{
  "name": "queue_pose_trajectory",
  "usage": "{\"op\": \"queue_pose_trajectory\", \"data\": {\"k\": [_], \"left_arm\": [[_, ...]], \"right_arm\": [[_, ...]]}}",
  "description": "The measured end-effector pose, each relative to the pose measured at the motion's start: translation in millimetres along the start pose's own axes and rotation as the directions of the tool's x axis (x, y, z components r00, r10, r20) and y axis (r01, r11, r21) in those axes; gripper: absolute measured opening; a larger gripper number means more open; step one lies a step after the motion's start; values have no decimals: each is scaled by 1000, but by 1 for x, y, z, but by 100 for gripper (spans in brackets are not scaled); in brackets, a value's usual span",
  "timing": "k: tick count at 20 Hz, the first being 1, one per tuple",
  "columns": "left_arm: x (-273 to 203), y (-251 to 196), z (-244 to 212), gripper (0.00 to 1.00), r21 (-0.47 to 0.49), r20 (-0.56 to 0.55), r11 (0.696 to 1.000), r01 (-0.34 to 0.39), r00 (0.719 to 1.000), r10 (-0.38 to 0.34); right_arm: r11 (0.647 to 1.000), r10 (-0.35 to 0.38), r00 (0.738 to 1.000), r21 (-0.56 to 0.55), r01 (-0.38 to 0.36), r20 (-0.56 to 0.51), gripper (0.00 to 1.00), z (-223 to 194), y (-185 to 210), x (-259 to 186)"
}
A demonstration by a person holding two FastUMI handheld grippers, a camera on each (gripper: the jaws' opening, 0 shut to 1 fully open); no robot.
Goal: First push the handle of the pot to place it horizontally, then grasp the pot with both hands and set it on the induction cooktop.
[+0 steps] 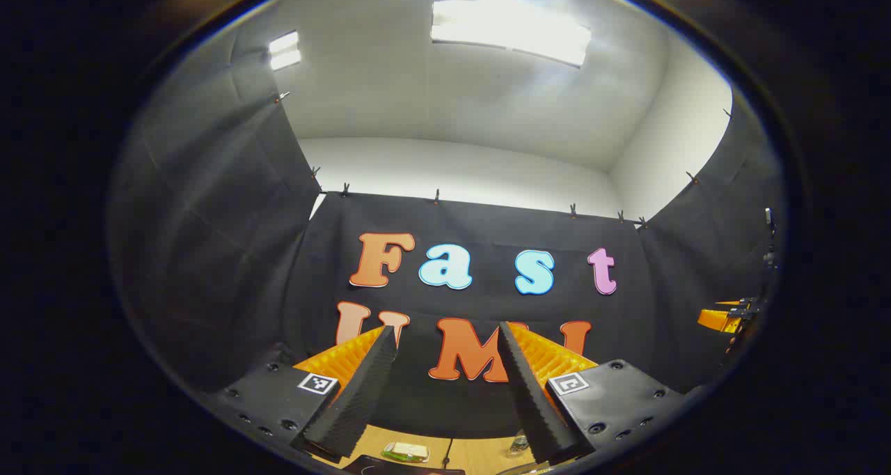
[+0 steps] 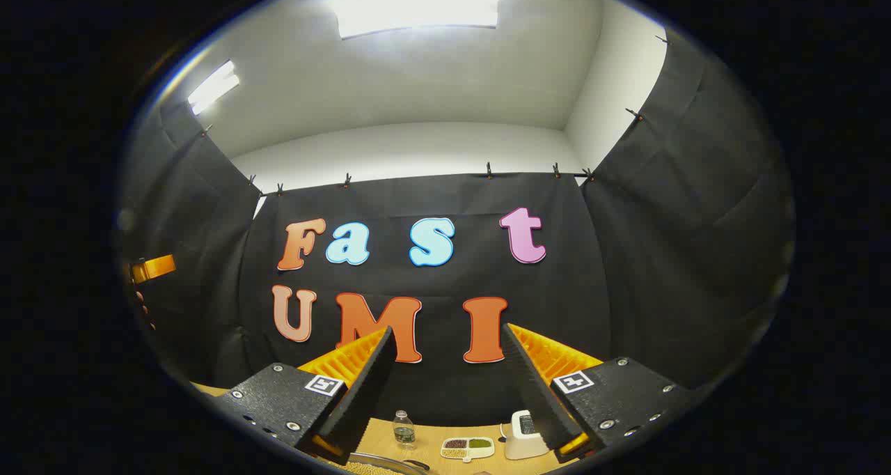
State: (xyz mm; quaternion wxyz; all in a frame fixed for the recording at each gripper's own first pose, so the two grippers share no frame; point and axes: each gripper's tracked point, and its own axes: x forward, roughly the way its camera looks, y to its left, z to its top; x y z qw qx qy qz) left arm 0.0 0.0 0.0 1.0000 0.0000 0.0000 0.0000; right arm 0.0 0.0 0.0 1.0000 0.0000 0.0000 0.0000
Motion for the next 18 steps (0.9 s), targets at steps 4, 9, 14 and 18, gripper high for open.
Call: {"op": "queue_pose_trajectory", "data": {"k": [4, 9, 14, 18], "left_arm": [[9, -14, -23, 95, 13, -98, 1000, 28, 995, -27], [14, -23, -60, 95, 3, -226, 999, 49, 973, -47], [17, -21, -89, 95, -27, -315, 999, 44, 948, -51], [19, -22, -92, 95, -49, -311, 998, 44, 949, -57]], "right_arm": [[999, 15, 1000, -35, -15, -26, 94, 1, 6, 4], [999, 28, 999, -41, -29, -25, 94, 4, 10, 10], [999, 44, 997, -28, -46, -61, 94, -11, 9, 11], [997, 32, 998, -71, -37, -61, 94, -14, 2, 6]]}}
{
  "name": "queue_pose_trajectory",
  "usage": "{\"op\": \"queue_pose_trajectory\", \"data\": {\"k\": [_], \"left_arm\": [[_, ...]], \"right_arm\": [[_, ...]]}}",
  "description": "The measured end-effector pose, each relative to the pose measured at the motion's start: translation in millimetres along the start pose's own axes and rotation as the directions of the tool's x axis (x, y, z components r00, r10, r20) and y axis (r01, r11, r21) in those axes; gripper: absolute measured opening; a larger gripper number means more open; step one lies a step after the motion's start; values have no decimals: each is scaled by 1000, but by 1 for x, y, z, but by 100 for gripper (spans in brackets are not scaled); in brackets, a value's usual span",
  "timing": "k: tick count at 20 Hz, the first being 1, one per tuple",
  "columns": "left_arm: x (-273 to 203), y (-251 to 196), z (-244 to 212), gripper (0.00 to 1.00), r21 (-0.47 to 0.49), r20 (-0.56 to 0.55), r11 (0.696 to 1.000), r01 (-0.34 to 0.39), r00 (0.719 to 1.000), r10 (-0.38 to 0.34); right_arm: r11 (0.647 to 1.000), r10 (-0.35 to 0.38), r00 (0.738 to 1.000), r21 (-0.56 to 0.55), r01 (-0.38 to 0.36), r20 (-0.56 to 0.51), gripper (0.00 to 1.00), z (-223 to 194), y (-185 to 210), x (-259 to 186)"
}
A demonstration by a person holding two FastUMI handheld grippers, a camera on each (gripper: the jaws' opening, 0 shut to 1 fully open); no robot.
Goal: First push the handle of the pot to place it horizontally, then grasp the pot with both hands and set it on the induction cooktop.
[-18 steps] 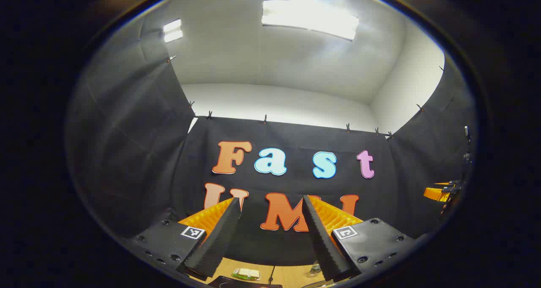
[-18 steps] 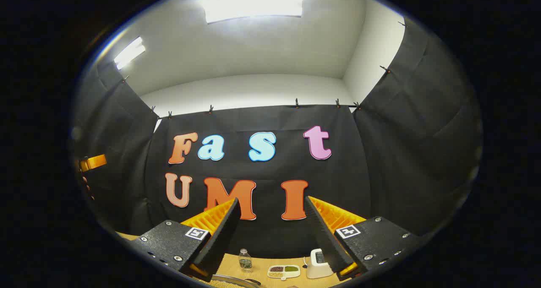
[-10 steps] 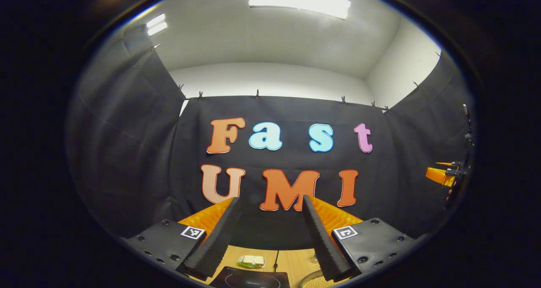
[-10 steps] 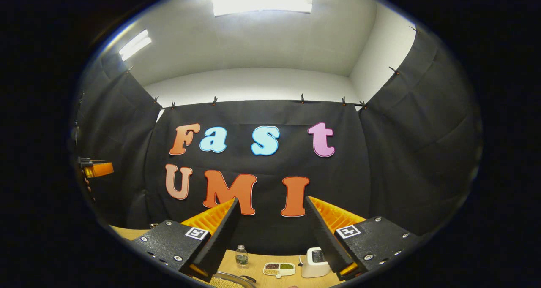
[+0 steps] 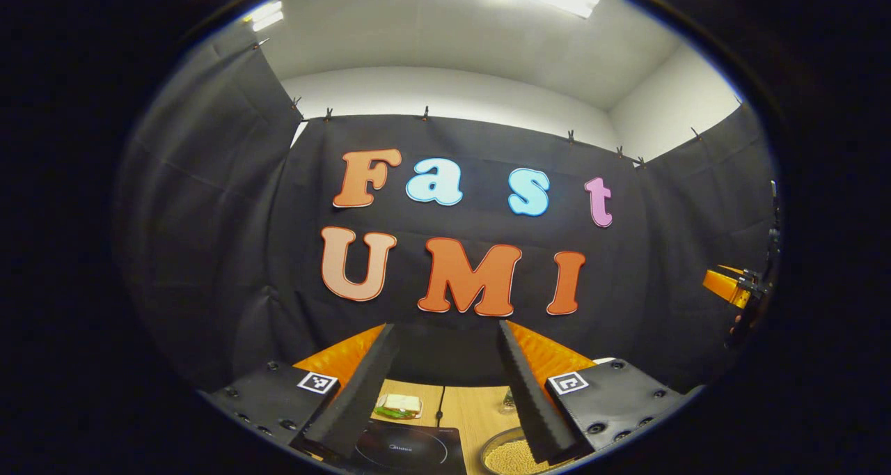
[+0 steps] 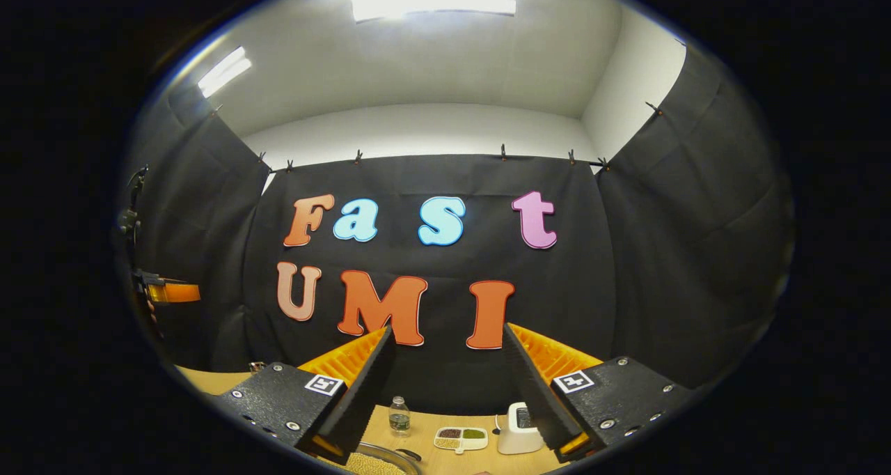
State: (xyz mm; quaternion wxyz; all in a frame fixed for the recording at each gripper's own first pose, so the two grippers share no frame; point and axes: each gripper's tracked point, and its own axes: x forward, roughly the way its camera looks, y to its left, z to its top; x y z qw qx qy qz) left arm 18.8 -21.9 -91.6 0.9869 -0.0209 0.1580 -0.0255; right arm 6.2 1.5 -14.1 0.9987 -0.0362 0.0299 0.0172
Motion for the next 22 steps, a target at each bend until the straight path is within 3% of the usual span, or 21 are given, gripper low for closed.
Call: {"op": "queue_pose_trajectory", "data": {"k": [3, 4, 8, 11, 12, 13, 14, 16, 17, 19, 22], "left_arm": [[3, -7, -4, 91, -6, 21, 1000, 25, 999, -25], [4, -10, -9, 94, -3, 18, 1000, 31, 999, -31], [8, -32, -27, 84, 10, -11, 998, 68, 998, -67], [9, -53, -58, 42, 1, -94, 994, 106, 990, -105], [10, -56, -72, 33, 1, -134, 994, 108, 985, -107], [12, -61, -88, 16, 1, -179, 992, 124, 976, -122], [13, -64, -109, 14, -7, -234, 993, 119, 965, -117], [13, -76, -145, 13, -36, -343, 990, 136, 929, -140], [8, -81, -164, 8, -56, -402, 991, 122, 906, -134], [8, -86, -207, 7, -102, -506, 987, 120, 848, -156], [-5, -85, -270, 7, -106, -671, 994, 39, 734, -100]], "right_arm": [[999, -11, 1000, -45, 11, 12, 94, -6, -2, -7], [998, -14, 1000, -58, 15, 6, 94, -11, -4, -10], [995, -18, 1000, -99, 17, -12, 94, -28, -9, -17], [993, -9, 1000, -116, 6, -22, 94, -39, -9, -22], [992, -3, 1000, -123, 1, -22, 94, -43, -8, -23], [991, 1, 1000, -132, -4, -20, 94, -47, -8, -25], [990, 6, 1000, -144, -9, -19, 94, -51, -7, -26], [986, 15, 1000, -168, -19, -20, 94, -60, -6, -28], [984, 21, 1000, -176, -24, -22, 94, -64, -4, -29], [981, 35, 999, -191, -40, -31, 94, -74, 0, -31], [976, 49, 998, -210, -58, -51, 95, -91, 5, -30]]}}
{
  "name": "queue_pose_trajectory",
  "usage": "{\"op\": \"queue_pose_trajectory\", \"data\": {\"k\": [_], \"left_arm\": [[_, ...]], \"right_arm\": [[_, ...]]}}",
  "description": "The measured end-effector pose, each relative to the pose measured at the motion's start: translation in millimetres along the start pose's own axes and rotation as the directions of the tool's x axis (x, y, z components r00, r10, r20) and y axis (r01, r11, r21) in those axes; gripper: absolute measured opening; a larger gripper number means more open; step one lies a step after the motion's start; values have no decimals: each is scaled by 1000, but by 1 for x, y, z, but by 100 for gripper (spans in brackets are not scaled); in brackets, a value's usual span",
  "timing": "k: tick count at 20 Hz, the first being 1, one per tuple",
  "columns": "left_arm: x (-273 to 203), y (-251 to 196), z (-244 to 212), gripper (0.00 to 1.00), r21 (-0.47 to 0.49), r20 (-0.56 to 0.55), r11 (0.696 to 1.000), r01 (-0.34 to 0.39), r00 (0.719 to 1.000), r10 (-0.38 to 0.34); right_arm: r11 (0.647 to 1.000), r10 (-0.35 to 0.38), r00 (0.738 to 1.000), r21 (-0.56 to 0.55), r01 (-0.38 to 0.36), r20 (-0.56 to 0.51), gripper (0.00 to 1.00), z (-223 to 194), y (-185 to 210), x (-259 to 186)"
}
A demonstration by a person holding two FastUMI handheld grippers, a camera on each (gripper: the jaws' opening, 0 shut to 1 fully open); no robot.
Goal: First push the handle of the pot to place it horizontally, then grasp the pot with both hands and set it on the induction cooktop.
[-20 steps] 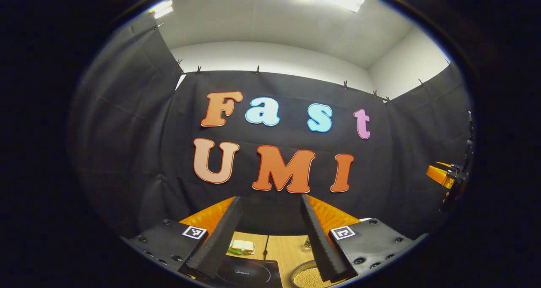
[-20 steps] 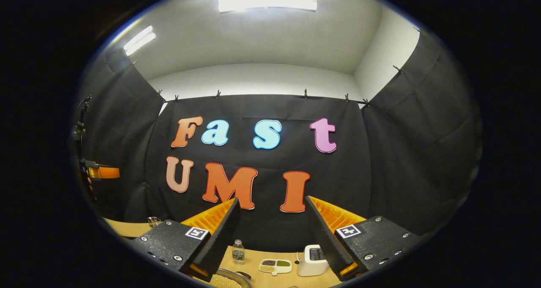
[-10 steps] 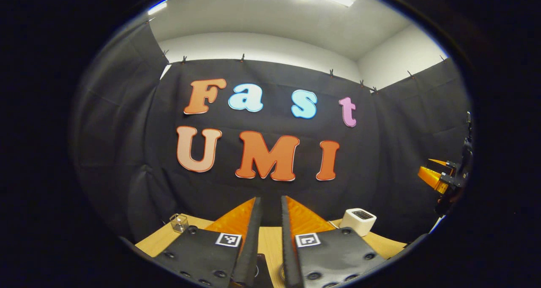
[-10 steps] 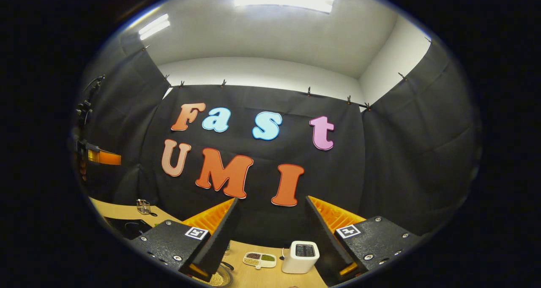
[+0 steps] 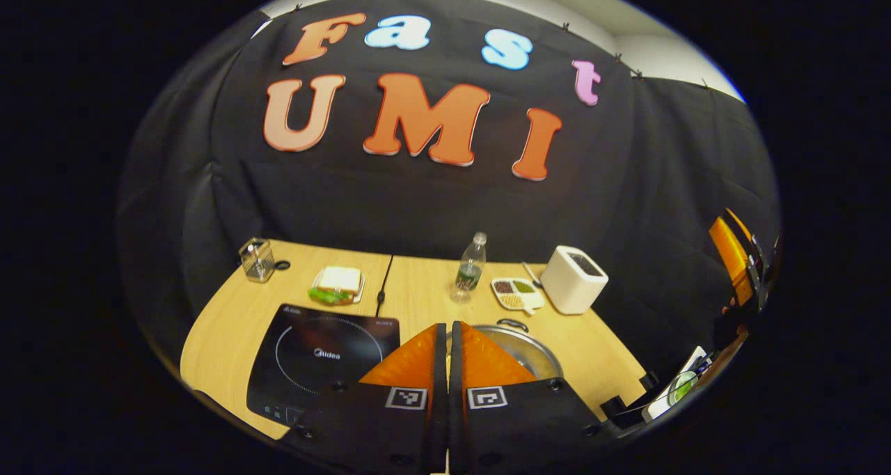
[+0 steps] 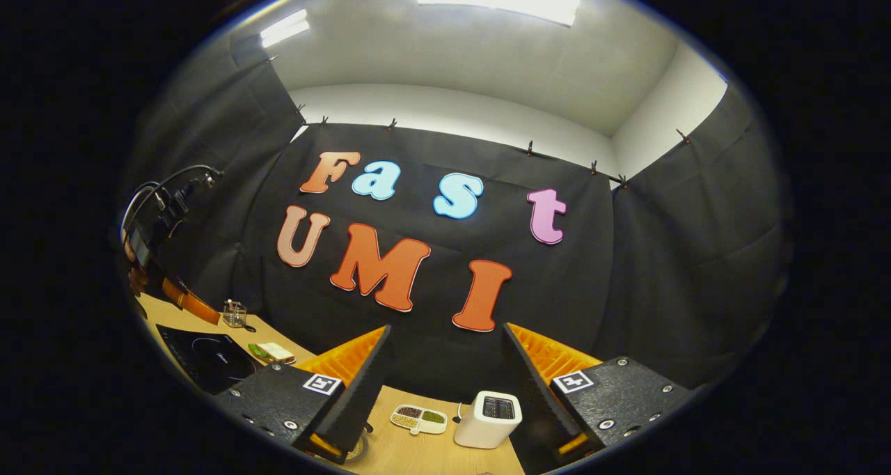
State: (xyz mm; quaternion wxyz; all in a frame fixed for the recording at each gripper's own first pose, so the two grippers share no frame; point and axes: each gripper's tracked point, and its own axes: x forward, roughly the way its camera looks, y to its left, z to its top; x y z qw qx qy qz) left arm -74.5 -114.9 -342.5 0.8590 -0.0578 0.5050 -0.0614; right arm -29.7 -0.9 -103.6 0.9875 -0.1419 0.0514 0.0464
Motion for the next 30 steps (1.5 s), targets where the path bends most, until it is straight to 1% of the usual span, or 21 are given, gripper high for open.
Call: {"op": "queue_pose_trajectory", "data": {"k": [2, 4, 6, 9, 12, 15, 17, 18, 20, 23, 27, 30], "left_arm": [[13, -9, -39, 7, -70, -137, 998, 7, 990, -17], [22, -15, -78, 8, -114, -248, 993, -3, 968, -26], [28, -20, -101, 8, -130, -320, 991, 1, 946, -43], [29, -38, -132, 8, -140, -401, 990, 18, 913, -73], [27, -49, -164, 8, -139, -477, 990, 22, 875, -87], [25, -61, -191, 7, -140, -535, 990, 26, 839, -98], [20, -71, -207, 10, -136, -558, 990, 45, 822, -114], [18, -76, -215, 8, -134, -570, 989, 55, 812, -122], [17, -82, -230, 8, -136, -597, 989, 60, 792, -130], [21, -85, -245, 8, -150, -621, 988, 40, 773, -125], [31, -83, -268, 8, -173, -657, 985, -5, 745, -112], [39, -81, -277, 8, -162, -671, 986, -30, 736, -88]], "right_arm": [[1000, 9, 1000, -6, -9, -17, 94, -13, 5, 1], [1000, 15, 999, -1, -15, -46, 95, -30, 7, 4], [1000, 21, 997, 17, -20, -71, 94, -43, 9, 5], [999, 25, 995, 42, -21, -98, 95, -61, 9, 7], [999, 25, 993, 51, -19, -116, 95, -75, 9, 7], [998, 28, 990, 65, -20, -139, 95, -91, 10, 8], [997, 33, 987, 73, -21, -159, 95, -102, 11, 9], [997, 36, 985, 77, -23, -170, 95, -107, 11, 10], [996, 42, 981, 88, -26, -187, 94, -116, 12, 11], [994, 55, 978, 104, -34, -203, 95, -128, 17, 13], [991, 66, 970, 131, -36, -233, 95, -143, 19, 15], [989, 73, 967, 145, -38, -245, 94, -152, 20, 18]]}}
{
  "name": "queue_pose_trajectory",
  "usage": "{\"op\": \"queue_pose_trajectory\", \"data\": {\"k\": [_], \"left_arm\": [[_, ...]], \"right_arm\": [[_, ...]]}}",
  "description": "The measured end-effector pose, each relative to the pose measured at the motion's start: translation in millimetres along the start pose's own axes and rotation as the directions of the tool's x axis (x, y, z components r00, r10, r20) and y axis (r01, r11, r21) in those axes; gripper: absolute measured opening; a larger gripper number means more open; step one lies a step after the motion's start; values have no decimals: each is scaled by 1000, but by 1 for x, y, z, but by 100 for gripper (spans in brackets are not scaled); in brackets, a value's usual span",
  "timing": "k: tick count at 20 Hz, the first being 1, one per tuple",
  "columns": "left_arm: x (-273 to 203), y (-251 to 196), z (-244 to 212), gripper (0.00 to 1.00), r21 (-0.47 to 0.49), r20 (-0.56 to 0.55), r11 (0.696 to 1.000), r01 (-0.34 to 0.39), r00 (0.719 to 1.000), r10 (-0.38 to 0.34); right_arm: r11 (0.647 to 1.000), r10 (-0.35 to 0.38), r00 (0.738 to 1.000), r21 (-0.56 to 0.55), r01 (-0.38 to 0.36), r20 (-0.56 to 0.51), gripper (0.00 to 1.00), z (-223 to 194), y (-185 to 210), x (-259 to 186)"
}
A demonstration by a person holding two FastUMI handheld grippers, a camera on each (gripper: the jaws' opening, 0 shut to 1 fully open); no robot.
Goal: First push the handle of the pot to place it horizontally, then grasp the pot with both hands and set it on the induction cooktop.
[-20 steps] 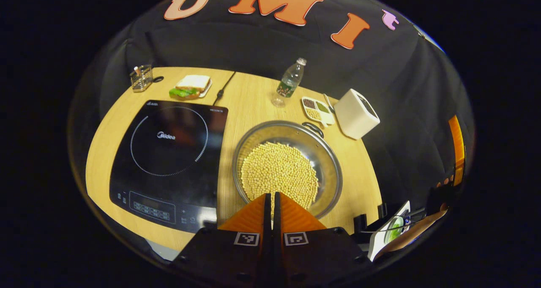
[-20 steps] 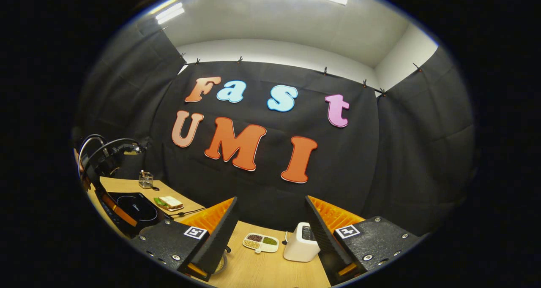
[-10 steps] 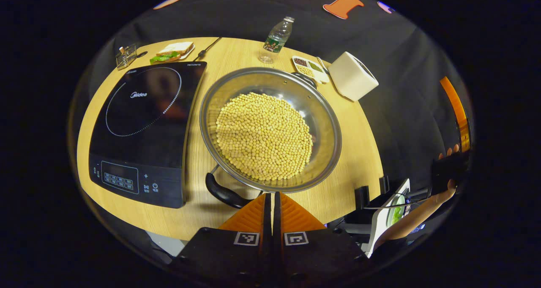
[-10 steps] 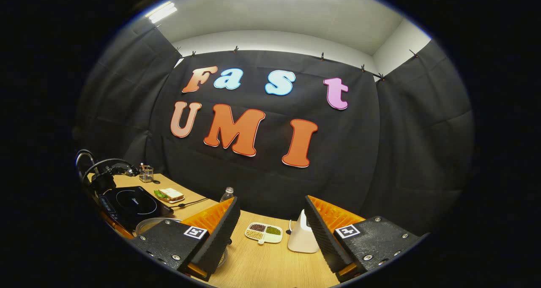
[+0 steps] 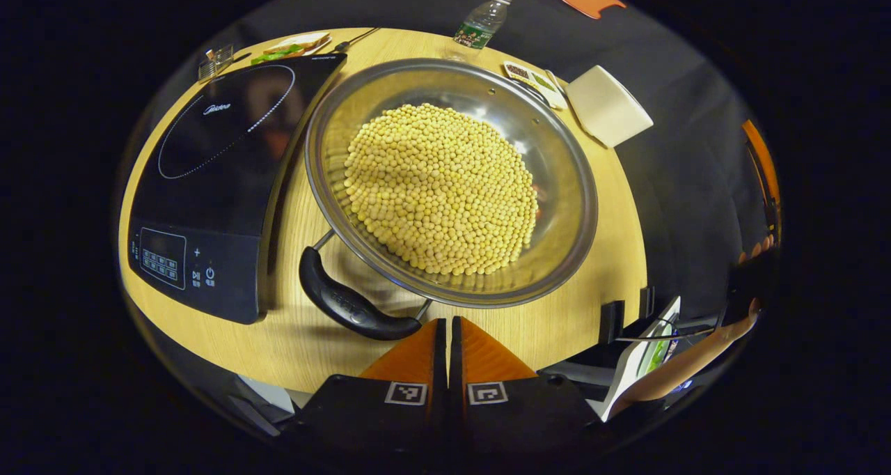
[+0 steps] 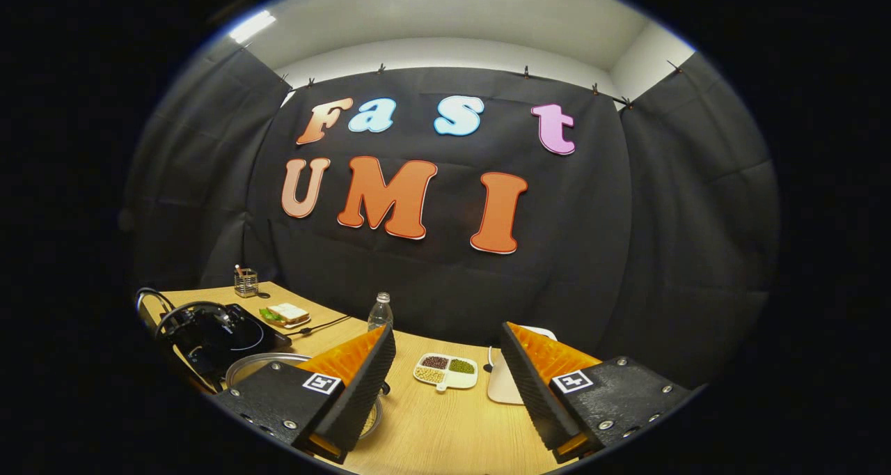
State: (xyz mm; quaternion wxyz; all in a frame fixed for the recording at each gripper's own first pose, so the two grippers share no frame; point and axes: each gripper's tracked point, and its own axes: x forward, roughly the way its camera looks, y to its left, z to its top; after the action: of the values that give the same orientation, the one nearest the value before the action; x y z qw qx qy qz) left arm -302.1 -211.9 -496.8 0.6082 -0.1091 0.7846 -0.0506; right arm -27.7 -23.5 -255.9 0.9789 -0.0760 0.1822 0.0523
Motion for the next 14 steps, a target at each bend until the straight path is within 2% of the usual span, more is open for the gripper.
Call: {"op": "queue_pose_trajectory", "data": {"k": [7, 14], "left_arm": [[4, 17, 16, 8, -45, 45, 997, -59, 997, 61], [7, 31, 34, 8, -8, 140, 992, -128, 982, 128]], "right_arm": [[1000, 17, 998, 17, -16, -68, 95, -25, 3, 13], [998, 59, 991, 39, -54, -119, 95, -42, 23, 21]]}}
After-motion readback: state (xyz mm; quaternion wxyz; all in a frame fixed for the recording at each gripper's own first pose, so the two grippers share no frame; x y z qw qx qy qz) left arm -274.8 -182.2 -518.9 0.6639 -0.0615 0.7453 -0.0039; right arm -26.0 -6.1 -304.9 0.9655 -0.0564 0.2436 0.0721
